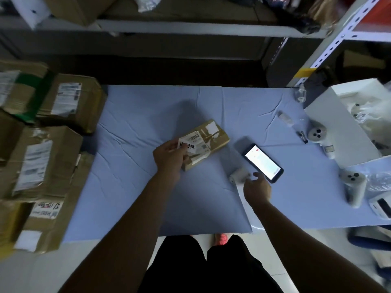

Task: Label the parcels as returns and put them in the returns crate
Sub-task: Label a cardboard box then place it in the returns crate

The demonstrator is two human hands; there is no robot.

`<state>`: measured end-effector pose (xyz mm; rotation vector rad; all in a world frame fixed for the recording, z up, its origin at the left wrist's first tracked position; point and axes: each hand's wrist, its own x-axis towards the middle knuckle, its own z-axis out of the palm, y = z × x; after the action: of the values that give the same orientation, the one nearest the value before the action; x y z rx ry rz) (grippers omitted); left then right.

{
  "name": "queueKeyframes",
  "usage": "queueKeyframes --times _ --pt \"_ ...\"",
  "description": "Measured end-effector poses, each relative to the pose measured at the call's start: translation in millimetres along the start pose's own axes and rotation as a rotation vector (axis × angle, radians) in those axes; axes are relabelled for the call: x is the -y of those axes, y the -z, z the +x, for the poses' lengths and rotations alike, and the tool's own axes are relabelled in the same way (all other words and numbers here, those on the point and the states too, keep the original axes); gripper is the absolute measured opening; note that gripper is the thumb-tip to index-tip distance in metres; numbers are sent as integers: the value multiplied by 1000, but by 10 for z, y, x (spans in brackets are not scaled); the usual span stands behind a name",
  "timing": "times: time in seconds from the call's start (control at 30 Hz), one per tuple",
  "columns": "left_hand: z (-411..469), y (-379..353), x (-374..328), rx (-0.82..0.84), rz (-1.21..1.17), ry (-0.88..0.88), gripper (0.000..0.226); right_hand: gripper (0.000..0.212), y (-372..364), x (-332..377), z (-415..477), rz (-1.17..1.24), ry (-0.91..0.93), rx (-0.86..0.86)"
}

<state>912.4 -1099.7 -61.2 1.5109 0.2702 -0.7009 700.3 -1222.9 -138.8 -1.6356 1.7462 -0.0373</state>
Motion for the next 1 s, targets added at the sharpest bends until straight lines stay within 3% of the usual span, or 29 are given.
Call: queueKeyframes --times 0.17,0.3,0.4,0.47,0.57,0.7,0.83,1.0 --pt "108 3 67 10 -20 46 11 37 25 226 -22 -21 5 -98" --pt "69 -119 59 109 -8 55 12 34 3 555 -59 13 350 -173" --pt "20 -235 71 168 -28 68 21 21 -15 936 -134 337 417 175" --pt "-2 -306 88 197 -41 79 22 17 3 1177 -173 620 274 441" --pt "-15 -405 95 203 -45 58 19 33 37 1314 -92 861 120 557" --pt "19 -534 116 92 38 32 5 35 104 1290 86 659 252 438" --pt "68 -695 186 36 117 -28 11 30 80 1253 265 448 362 358" --pt "193 -849 316 -95 315 -225 14 25 70 1295 444 316 495 271"
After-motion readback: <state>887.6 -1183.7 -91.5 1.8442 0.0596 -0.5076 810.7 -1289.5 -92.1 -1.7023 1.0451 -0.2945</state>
